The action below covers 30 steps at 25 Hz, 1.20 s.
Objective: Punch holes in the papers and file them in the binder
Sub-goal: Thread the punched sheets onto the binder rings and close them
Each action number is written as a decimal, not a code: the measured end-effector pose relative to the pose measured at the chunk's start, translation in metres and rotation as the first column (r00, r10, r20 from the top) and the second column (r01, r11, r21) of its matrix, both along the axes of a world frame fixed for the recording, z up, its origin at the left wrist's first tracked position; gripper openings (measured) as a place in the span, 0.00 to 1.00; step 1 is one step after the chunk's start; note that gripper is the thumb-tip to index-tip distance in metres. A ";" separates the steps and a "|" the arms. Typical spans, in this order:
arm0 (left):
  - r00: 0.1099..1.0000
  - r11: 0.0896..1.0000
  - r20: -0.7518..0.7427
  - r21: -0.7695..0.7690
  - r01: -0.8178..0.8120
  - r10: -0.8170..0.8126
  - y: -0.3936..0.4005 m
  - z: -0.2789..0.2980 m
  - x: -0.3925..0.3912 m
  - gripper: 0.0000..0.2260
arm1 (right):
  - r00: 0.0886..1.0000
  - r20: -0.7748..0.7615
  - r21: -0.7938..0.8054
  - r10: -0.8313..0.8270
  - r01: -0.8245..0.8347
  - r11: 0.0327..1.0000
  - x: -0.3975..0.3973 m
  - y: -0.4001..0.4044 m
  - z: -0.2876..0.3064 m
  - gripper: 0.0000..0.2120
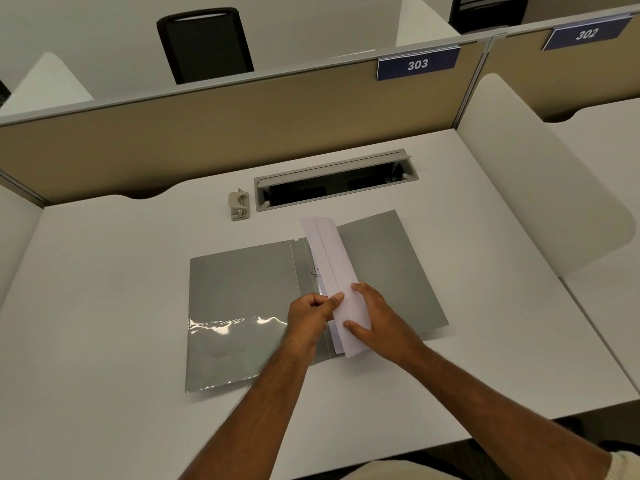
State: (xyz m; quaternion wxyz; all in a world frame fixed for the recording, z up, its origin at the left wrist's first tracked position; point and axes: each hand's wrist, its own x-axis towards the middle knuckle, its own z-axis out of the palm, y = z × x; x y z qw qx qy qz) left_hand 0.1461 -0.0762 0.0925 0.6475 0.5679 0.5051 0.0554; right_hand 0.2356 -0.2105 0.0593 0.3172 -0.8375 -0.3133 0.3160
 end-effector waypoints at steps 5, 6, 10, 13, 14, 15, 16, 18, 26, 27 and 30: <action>1.000 0.999 0.005 0.044 0.014 -0.015 0.012 0.002 -0.007 0.13 | 0.999 -0.027 0.037 -0.027 0.028 0.999 0.005 -0.006 -0.003 0.36; 1.000 0.998 0.001 0.060 0.025 -0.025 0.016 0.003 -0.009 0.13 | 0.999 -0.028 0.034 -0.035 0.036 0.999 0.006 -0.006 -0.003 0.36; 0.998 0.983 0.018 0.175 0.056 -0.060 0.036 0.011 -0.022 0.13 | 0.998 -0.038 0.068 -0.055 0.057 0.996 0.009 -0.009 -0.007 0.34; 0.998 0.964 0.010 0.259 0.056 -0.060 0.057 0.018 -0.039 0.13 | 0.996 -0.063 0.090 -0.060 0.066 0.994 0.010 -0.009 -0.010 0.34; 0.999 0.960 0.006 0.277 0.046 -0.050 0.064 0.018 -0.046 0.13 | 0.996 -0.066 0.094 -0.064 0.070 0.993 0.010 -0.009 -0.011 0.34; 0.999 0.956 -0.001 0.290 0.039 -0.040 0.071 0.018 -0.052 0.13 | 0.996 -0.063 0.101 -0.067 0.074 0.992 0.011 -0.009 -0.011 0.33; 0.999 0.953 -0.013 0.302 0.036 -0.034 0.076 0.018 -0.059 0.13 | 0.996 -0.058 0.108 -0.069 0.075 0.991 0.011 -0.009 -0.012 0.33; 0.999 0.947 -0.037 0.320 0.033 -0.022 0.084 0.016 -0.070 0.13 | 0.996 -0.054 0.119 -0.077 0.083 0.989 0.011 -0.010 -0.013 0.33; 0.991 0.941 -0.105 0.335 -0.042 0.081 0.110 -0.012 -0.107 0.14 | 0.993 -0.056 0.127 -0.103 0.110 0.986 0.010 -0.012 -0.019 0.33; 0.988 0.941 -0.115 0.334 -0.056 0.100 0.112 -0.018 -0.111 0.13 | 0.992 -0.057 0.128 -0.108 0.115 0.985 0.010 -0.011 -0.019 0.33; 0.974 0.945 -0.162 0.309 -0.105 0.161 0.114 -0.028 -0.115 0.11 | 0.991 -0.059 0.130 -0.119 0.126 0.983 0.009 -0.009 -0.019 0.33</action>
